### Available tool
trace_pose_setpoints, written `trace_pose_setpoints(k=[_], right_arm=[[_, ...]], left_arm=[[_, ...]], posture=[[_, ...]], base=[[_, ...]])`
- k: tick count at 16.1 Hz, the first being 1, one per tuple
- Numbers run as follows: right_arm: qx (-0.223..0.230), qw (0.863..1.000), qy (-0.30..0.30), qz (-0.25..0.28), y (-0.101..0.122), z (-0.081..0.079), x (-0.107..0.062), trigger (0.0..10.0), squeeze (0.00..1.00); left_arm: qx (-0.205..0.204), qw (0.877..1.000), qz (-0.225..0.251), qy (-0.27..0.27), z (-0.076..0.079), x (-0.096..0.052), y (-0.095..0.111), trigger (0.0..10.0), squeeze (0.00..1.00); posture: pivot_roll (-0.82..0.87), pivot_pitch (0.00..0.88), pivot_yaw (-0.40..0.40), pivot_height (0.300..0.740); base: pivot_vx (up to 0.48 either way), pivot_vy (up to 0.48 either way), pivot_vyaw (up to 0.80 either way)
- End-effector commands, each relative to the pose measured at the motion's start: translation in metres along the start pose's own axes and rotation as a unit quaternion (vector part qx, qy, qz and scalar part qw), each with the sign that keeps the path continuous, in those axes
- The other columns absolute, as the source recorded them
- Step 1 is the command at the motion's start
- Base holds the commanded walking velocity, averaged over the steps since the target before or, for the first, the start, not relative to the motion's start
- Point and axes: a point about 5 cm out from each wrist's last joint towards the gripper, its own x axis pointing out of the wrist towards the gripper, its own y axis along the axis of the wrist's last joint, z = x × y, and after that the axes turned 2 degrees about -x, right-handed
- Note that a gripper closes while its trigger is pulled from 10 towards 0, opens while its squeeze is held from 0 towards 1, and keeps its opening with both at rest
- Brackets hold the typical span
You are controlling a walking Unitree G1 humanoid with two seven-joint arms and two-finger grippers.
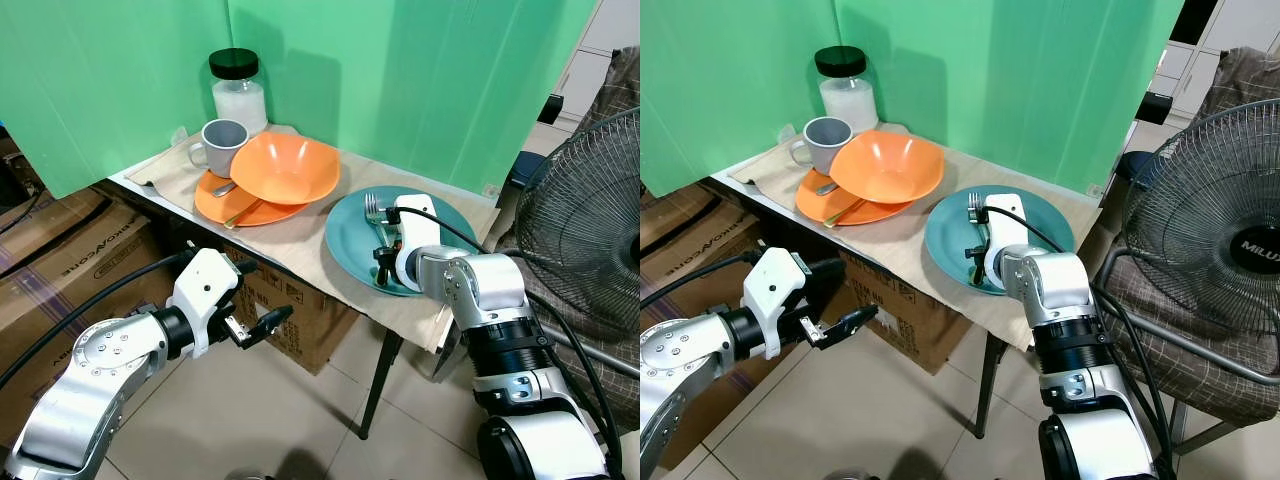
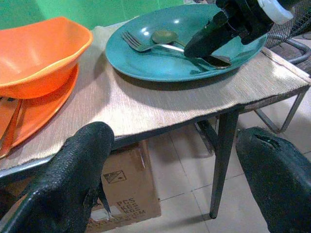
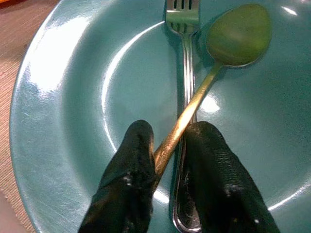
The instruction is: Setting the table
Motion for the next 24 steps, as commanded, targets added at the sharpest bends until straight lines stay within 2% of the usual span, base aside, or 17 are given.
trace_pose_setpoints(k=[1, 12, 16, 17, 21, 22, 23, 24], right_arm=[[-0.006, 1.000, -0.007, 0.011, 0.008, 0.003, -0.002, 0.0, 0.00], [0.000, 0.999, -0.025, 0.045, 0.015, 0.018, -0.004, 0.0, 0.00], [-0.031, 0.997, -0.045, 0.052, 0.013, 0.024, 0.003, 0.0, 0.00], [-0.043, 0.996, -0.051, 0.052, 0.012, 0.025, 0.005, 10.0, 0.00], [-0.032, 0.996, -0.055, 0.068, 0.013, 0.034, 0.008, 10.0, 0.00], [-0.029, 0.995, -0.059, 0.072, 0.014, 0.036, 0.008, 10.0, 0.24], [-0.028, 0.994, -0.061, 0.081, 0.016, 0.039, 0.007, 10.0, 1.00], [-0.030, 0.994, -0.062, 0.083, 0.016, 0.039, 0.007, 10.0, 1.00]], left_arm=[[0.010, 1.000, -0.002, 0.000, -0.002, 0.000, 0.002, 10.0, 0.00], [0.013, 1.000, 0.002, -0.001, -0.004, 0.003, 0.004, 10.0, 0.00], [0.014, 1.000, 0.000, 0.001, -0.004, 0.002, 0.004, 10.0, 0.00], [0.014, 1.000, 0.001, 0.000, -0.004, 0.002, 0.004, 10.0, 0.00], [0.016, 1.000, 0.002, -0.005, -0.003, 0.002, 0.005, 10.0, 0.00], [0.017, 1.000, 0.002, -0.004, -0.004, 0.002, 0.005, 10.0, 0.00], [0.018, 1.000, 0.002, -0.004, -0.004, 0.001, 0.005, 10.0, 0.00], [0.018, 1.000, 0.001, -0.005, -0.004, 0.001, 0.005, 10.0, 0.00]], posture=[[0.11, 0.000, 0.000, 0.740], [0.11, 0.000, 0.004, 0.740], [0.11, 0.000, 0.005, 0.740], [0.11, 0.000, 0.004, 0.740], [0.11, 0.000, 0.005, 0.740], [0.11, 0.000, 0.004, 0.740], [0.11, 0.000, 0.008, 0.740], [0.11, 0.000, 0.009, 0.740]], base=[[0.000, 0.000, 0.00], [0.000, 0.000, 0.00], [0.000, 0.000, 0.00], [0.000, 0.000, 0.00], [0.000, 0.000, 0.00], [0.000, 0.000, 0.00], [0.000, 0.000, 0.00], [0.000, 0.000, 0.00]])
